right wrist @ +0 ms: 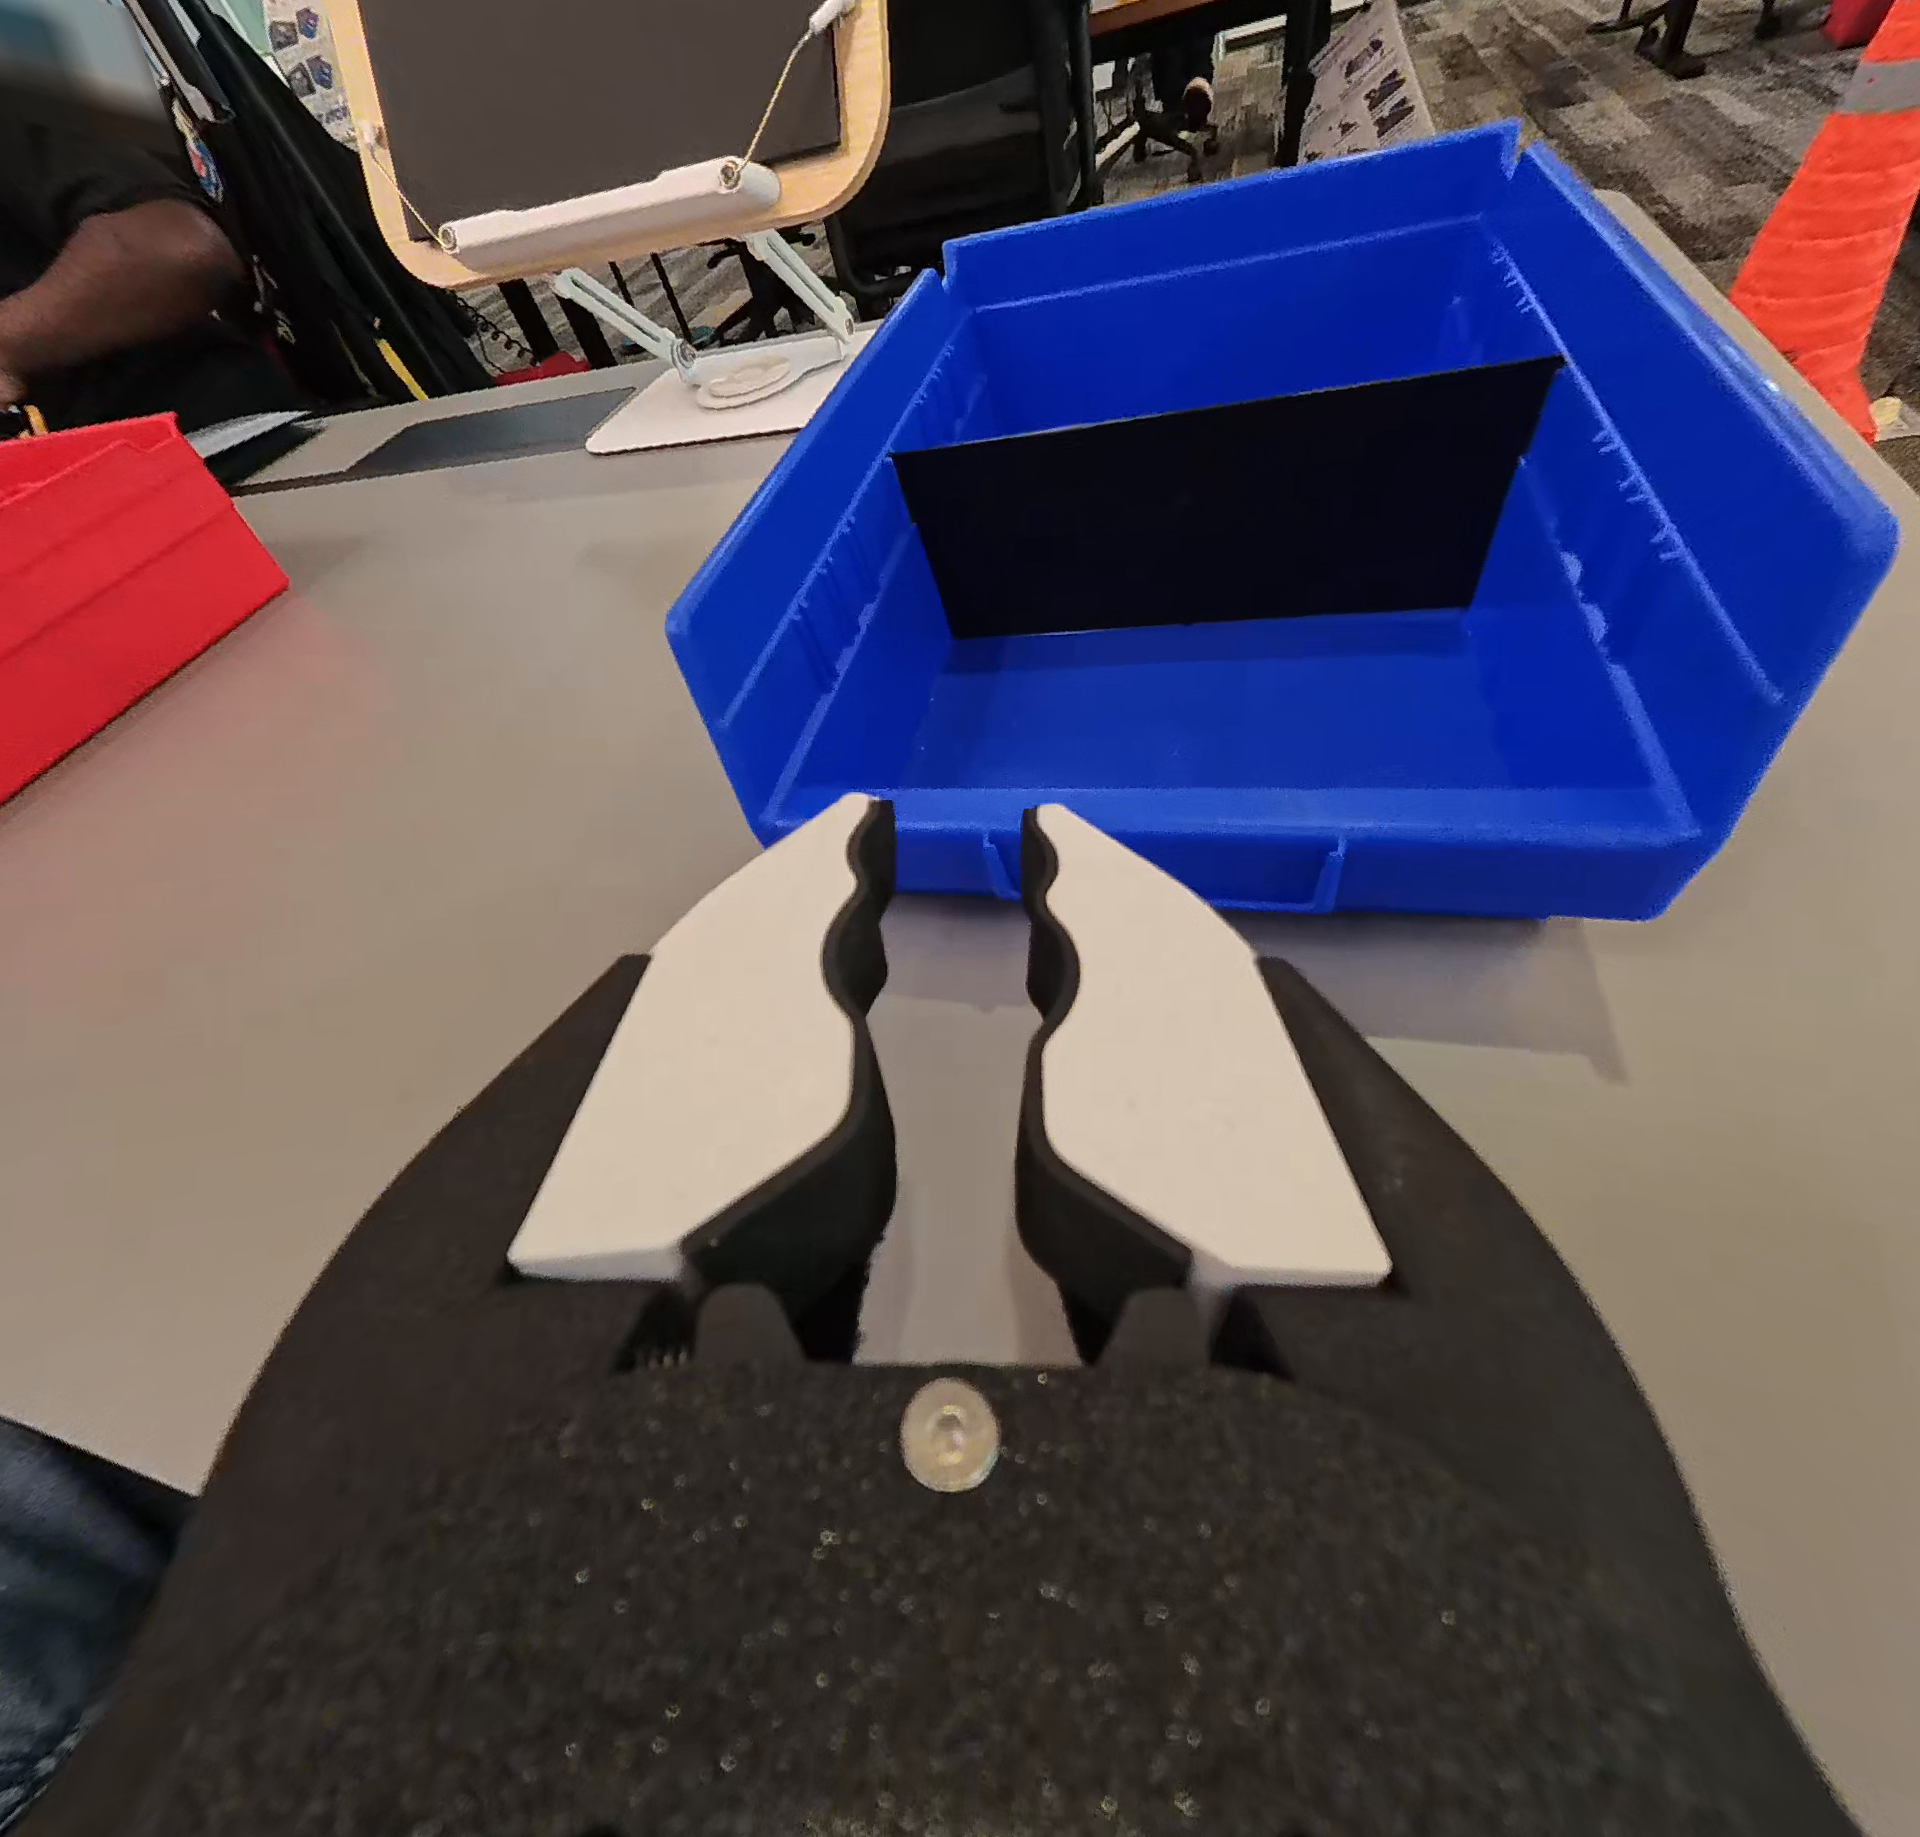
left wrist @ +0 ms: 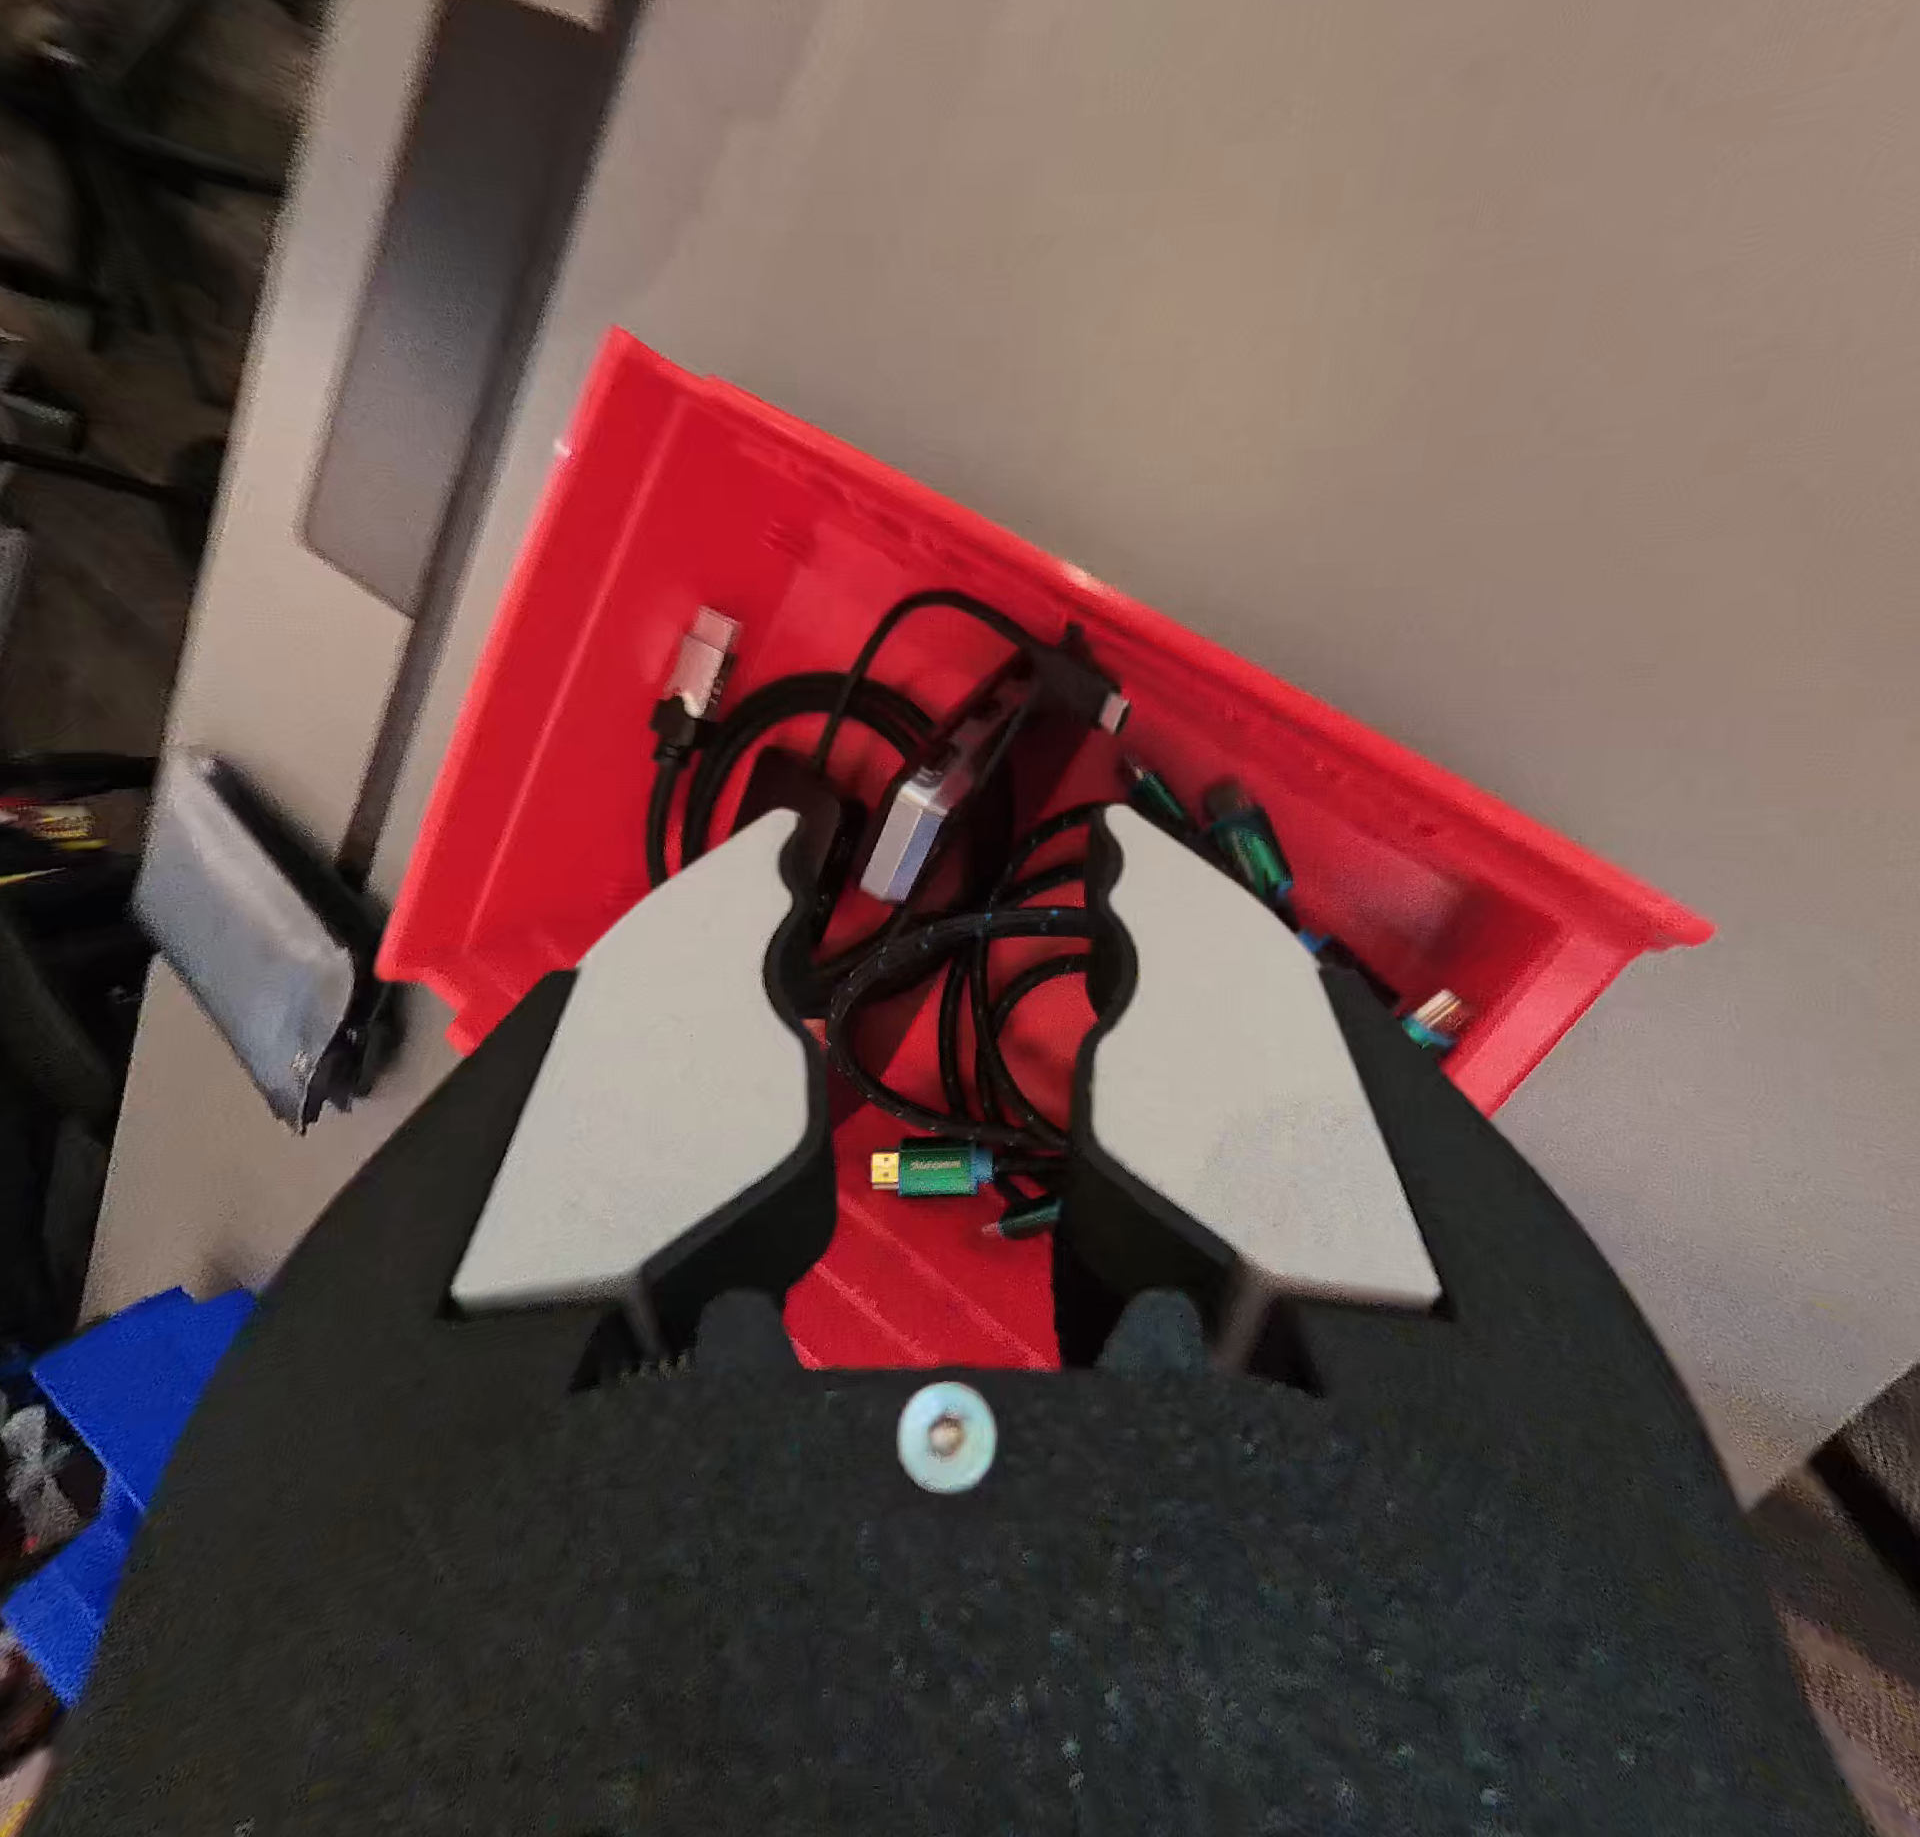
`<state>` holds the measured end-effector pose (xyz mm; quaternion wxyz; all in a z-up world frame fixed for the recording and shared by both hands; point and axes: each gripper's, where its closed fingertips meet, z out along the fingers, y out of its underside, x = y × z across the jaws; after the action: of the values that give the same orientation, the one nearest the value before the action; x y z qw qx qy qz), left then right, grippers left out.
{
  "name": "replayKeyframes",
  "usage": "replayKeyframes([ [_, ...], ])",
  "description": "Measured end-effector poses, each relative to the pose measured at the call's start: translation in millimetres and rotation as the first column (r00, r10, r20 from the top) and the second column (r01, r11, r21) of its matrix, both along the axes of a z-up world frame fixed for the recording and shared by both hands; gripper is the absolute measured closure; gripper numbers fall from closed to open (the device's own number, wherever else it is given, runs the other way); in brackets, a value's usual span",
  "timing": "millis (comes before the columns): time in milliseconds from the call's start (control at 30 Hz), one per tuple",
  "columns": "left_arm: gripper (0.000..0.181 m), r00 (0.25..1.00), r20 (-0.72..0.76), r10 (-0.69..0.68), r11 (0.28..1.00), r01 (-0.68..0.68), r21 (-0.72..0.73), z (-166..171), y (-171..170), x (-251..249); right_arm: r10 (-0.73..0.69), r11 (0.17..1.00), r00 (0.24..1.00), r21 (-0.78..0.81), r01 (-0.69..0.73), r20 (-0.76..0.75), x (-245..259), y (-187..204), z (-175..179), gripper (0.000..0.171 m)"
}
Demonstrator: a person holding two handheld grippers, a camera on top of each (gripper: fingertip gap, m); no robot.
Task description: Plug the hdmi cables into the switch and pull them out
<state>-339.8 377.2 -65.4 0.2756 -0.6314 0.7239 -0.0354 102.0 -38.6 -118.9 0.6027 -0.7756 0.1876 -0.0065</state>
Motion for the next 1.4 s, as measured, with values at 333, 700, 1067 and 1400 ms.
replayKeyframes([
  [333,0.134,0.947,-0.28,-0.155,0.984,0.121,-0.133,-45,28,2,0.044,0.999,0.998,0.008,-0.044,-0.038,-9,14,-5,0.149],
  [700,0.16,0.864,-0.448,-0.231,0.961,0.132,-0.242,-61,31,0,0.061,0.993,0.998,0.098,-0.062,0.015,-9,12,14,0.162],
  [1067,0.163,0.994,-0.063,-0.085,0.994,0.081,-0.073,49,64,5,0.107,0.991,0.992,0.078,-0.113,0.07,-18,23,15,0.163],
  [1400,0.163,0.981,0.18,-0.066,0.998,0.062,0.029,140,63,-11,0.164,0.983,0.979,0.063,-0.172,0.119,-40,34,21,0.163],
])
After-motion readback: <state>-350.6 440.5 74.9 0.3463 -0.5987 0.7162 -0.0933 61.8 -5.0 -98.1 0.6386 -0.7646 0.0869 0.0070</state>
